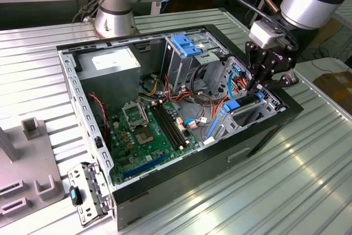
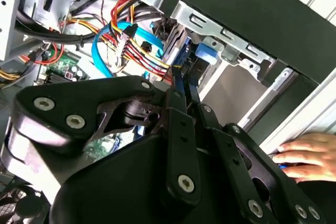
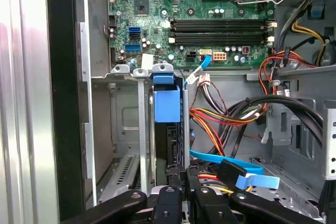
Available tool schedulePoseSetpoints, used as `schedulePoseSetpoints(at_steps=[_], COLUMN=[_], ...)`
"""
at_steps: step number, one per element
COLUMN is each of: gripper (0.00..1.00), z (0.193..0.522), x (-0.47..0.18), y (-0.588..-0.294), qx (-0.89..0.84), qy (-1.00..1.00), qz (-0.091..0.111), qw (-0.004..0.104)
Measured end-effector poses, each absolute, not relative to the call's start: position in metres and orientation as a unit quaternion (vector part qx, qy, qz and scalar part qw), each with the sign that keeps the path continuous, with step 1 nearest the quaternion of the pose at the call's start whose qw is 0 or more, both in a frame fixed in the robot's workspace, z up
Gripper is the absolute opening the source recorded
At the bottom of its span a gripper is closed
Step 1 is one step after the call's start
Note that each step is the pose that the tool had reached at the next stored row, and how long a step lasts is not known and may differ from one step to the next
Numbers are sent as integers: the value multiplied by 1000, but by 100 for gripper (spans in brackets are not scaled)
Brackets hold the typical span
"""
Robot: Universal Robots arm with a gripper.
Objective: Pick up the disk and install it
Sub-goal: 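Insert the first disk wire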
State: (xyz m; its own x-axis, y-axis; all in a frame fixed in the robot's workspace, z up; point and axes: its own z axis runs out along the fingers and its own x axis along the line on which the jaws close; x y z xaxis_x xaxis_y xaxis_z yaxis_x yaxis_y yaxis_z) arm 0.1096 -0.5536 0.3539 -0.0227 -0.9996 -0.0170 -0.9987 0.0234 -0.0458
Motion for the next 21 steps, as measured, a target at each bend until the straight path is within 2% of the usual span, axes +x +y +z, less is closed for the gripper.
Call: schedulePoseSetpoints(at_steps=[21], gripper=[16], z=[350], x=[109], y=[-557], qx=[-698], qy=[715], qz=[-9], qw=[24])
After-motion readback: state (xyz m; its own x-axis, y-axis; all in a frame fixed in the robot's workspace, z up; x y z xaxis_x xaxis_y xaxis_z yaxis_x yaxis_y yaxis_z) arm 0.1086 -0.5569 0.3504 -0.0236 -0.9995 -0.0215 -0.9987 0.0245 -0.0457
